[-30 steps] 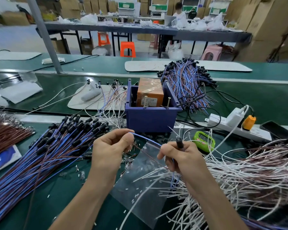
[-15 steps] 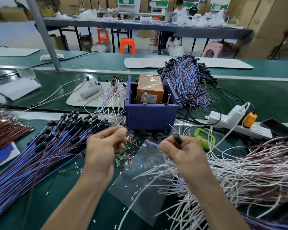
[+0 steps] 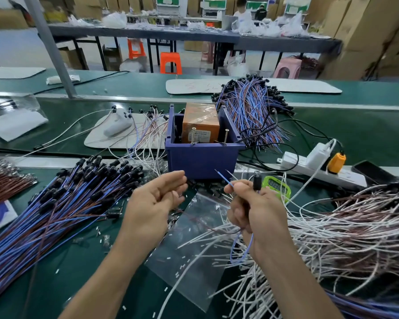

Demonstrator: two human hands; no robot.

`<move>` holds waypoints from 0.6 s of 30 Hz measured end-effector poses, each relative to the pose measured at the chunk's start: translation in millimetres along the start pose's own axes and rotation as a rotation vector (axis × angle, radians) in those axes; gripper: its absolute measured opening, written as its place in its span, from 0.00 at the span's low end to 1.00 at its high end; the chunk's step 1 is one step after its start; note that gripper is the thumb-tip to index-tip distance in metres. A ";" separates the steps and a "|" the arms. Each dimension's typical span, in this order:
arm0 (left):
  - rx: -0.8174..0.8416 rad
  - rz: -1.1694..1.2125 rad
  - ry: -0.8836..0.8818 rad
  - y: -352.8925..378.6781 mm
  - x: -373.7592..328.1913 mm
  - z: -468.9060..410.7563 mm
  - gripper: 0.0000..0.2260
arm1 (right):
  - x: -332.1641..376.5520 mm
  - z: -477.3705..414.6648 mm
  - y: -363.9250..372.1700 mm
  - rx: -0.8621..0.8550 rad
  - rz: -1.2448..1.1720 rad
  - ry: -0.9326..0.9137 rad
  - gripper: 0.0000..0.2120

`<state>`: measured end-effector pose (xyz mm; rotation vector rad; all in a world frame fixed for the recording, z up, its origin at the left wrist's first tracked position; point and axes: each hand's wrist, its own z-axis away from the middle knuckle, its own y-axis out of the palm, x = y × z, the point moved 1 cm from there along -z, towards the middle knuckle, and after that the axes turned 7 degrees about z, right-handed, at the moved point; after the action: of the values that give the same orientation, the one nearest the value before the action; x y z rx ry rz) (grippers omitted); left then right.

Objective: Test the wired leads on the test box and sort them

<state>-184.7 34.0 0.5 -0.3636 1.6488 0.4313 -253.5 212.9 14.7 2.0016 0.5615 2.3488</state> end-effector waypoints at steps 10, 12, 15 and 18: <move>-0.186 -0.844 0.155 -10.4 -33.6 -5.4 0.05 | 8.9 -7.0 1.3 0.030 0.175 0.002 0.20; -0.147 -0.638 0.023 -7.9 -36.7 -16.3 0.11 | 14.6 -11.3 3.0 0.066 0.205 -0.022 0.20; -0.096 -0.547 -0.095 -6.7 -39.7 -31.1 0.11 | 23.8 -20.1 5.4 0.085 0.235 -0.050 0.20; -0.035 -0.544 -0.092 -5.5 -39.9 -40.4 0.16 | 26.8 -29.2 6.1 0.066 0.206 -0.044 0.20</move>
<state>-212.5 9.3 43.7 -0.7810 1.3832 0.0649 -285.1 205.7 38.5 2.2350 0.4570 2.4191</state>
